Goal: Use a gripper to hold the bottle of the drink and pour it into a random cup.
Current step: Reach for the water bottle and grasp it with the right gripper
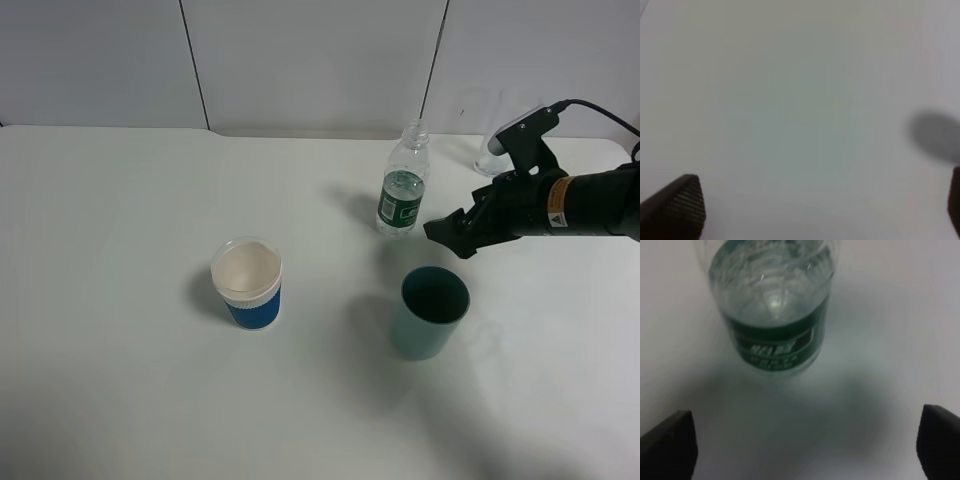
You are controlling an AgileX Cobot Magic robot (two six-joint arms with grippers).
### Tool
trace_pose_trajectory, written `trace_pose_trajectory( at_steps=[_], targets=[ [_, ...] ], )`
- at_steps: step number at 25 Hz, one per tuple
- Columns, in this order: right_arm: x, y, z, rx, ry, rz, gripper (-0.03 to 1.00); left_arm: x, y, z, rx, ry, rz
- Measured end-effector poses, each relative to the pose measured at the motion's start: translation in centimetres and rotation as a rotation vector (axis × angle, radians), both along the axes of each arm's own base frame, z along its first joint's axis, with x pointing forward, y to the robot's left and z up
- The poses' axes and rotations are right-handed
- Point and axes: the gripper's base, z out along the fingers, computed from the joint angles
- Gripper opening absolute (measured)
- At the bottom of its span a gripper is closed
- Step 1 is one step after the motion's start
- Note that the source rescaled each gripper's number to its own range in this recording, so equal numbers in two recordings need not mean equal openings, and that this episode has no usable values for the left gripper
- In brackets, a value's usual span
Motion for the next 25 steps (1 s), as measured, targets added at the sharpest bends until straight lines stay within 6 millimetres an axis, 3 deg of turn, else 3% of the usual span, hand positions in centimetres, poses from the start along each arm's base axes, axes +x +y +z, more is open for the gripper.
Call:
trace_pose_trajectory(
  at_steps=[9, 25],
  targets=[
    [2.2, 0.6, -1.7, -0.008, 0.015, 0.063, 1.00, 0.0, 0.0, 0.0, 0.000, 0.000, 0.000],
    [4.9, 2.2, -2.8, 0.070, -0.057, 0.214, 1.00, 0.0, 0.0, 0.0, 0.000, 0.000, 0.000]
  ],
)
